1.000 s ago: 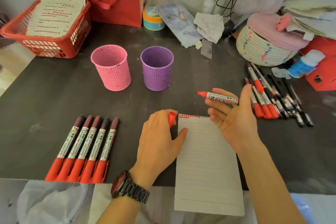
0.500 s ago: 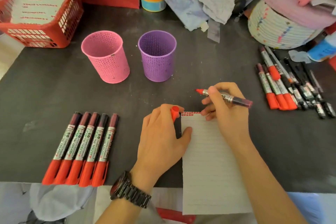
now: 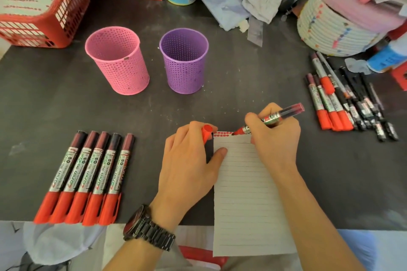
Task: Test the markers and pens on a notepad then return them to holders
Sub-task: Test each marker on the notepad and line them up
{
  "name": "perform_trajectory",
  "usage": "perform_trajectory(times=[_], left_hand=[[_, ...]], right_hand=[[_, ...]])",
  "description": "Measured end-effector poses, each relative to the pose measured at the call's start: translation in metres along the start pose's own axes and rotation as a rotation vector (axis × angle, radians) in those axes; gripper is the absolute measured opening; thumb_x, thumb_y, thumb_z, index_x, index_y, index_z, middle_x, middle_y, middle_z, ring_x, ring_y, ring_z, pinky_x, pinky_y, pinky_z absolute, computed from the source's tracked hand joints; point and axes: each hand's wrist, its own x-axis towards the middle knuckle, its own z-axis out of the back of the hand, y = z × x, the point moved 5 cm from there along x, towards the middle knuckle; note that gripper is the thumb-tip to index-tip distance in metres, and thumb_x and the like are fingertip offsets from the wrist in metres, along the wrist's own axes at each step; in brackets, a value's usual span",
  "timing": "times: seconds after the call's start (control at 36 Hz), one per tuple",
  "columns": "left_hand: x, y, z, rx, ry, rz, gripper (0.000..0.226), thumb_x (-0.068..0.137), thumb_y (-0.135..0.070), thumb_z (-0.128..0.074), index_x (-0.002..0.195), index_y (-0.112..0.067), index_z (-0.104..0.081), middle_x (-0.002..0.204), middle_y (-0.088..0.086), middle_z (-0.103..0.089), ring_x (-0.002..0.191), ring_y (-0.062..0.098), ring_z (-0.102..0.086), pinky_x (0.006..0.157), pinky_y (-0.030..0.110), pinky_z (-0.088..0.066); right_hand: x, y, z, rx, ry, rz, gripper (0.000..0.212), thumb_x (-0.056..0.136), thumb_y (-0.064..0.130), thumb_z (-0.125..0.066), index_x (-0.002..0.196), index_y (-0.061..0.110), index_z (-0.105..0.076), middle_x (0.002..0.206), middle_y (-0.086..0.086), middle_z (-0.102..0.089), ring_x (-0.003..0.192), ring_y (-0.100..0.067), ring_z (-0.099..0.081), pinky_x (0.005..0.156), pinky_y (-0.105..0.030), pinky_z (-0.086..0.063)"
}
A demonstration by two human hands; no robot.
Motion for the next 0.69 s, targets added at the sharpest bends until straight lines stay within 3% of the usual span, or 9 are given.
perform_trajectory(times=[0.69], left_hand=[[0.0003,0.005,-0.004,-0.027,0.039,0.045,0.045,0.08,-0.057,-0.071,0.109,-0.049,-0.037,0.1,-0.032,-0.037,0.093,-0.01,-0.028,0.088,0.023,-0.031]], right_hand=[[-0.0002,0.0013,-0.0035,-0.097,-0.001,0.047,0.029,0.084,0.017,-0.069,0.059,0.016,-0.054,0.048,0.004,-0.059,0.045,-0.001,-0.055,0.049,-0.008,-0.044]])
